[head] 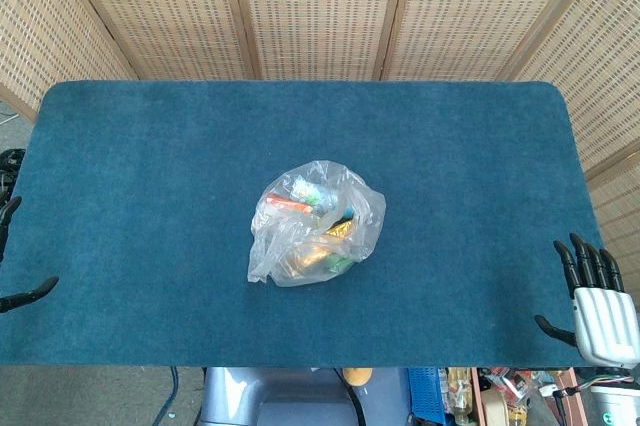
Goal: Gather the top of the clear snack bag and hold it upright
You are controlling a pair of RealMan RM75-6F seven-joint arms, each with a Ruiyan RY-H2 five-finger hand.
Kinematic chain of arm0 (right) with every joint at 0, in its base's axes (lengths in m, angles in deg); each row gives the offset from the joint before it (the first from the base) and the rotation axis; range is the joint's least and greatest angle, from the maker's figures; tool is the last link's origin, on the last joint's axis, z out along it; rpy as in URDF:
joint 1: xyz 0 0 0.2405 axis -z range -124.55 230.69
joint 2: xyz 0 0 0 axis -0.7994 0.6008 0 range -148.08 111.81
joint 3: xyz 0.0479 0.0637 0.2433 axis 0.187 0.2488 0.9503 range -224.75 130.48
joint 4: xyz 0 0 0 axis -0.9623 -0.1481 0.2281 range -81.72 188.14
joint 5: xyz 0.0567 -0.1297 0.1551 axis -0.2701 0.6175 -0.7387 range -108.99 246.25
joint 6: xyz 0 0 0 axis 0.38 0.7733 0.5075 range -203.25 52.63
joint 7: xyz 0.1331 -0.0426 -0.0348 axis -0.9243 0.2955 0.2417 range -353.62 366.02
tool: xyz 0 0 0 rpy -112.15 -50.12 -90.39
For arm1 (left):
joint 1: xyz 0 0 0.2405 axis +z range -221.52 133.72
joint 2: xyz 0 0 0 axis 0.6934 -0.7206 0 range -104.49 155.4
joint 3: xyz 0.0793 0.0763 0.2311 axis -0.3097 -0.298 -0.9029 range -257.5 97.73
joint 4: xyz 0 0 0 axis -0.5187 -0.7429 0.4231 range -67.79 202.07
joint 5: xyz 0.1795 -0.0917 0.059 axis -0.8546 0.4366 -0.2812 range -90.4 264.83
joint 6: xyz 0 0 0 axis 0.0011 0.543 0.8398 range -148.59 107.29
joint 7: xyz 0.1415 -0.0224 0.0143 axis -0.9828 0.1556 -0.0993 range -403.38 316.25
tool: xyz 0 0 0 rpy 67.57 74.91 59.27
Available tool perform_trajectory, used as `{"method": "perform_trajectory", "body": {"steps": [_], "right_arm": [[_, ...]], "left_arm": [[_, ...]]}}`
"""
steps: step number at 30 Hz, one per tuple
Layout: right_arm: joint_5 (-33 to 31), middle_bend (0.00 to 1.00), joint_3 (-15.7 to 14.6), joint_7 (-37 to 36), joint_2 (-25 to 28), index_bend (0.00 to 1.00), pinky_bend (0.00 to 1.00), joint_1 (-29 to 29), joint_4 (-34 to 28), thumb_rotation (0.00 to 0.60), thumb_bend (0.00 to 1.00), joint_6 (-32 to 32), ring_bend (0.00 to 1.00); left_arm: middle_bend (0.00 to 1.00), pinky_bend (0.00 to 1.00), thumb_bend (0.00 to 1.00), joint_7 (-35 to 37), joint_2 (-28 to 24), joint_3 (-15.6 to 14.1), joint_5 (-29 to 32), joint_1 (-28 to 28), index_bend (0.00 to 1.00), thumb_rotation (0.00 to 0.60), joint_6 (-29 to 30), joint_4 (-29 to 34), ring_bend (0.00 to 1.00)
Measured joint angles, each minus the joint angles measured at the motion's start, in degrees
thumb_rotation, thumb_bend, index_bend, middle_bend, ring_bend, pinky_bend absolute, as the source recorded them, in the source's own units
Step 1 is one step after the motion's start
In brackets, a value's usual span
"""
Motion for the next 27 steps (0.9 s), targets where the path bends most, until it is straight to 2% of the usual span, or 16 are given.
{"method": "perform_trajectory", "body": {"steps": [8,13,20,27], "right_arm": [[0.26,0.0,-0.42,-0.69,0.19,0.0,0.0,-0.45,-0.02,0.6,0.0,1.34,0.0],[0.93,0.0,-0.77,-5.25,0.92,0.0,0.0,-2.1,-0.31,0.6,0.0,4.97,0.0],[3.31,0.0,0.3,-20.19,2.37,0.0,0.0,-8.8,0.58,0.6,0.0,14.33,0.0],[4.84,0.0,3.08,-38.48,4.14,0.0,0.0,-18.98,0.78,0.6,0.0,26.48,0.0]], "left_arm": [[0.0,0.0,0.08,0.29,-0.09,0.07,0.14,0.04,0.0,0.6,0.07,-0.04,0.0],[0.0,0.0,0.08,0.43,-0.06,0.29,0.72,-0.12,0.0,0.6,-0.2,-0.14,0.0],[0.0,0.0,0.08,-0.63,0.21,0.56,2.05,-0.99,0.0,0.6,-1.76,0.0,0.0],[0.0,0.0,0.08,-1.66,0.68,1.32,4.35,-1.61,0.0,0.6,-2.5,-0.12,0.0]]}}
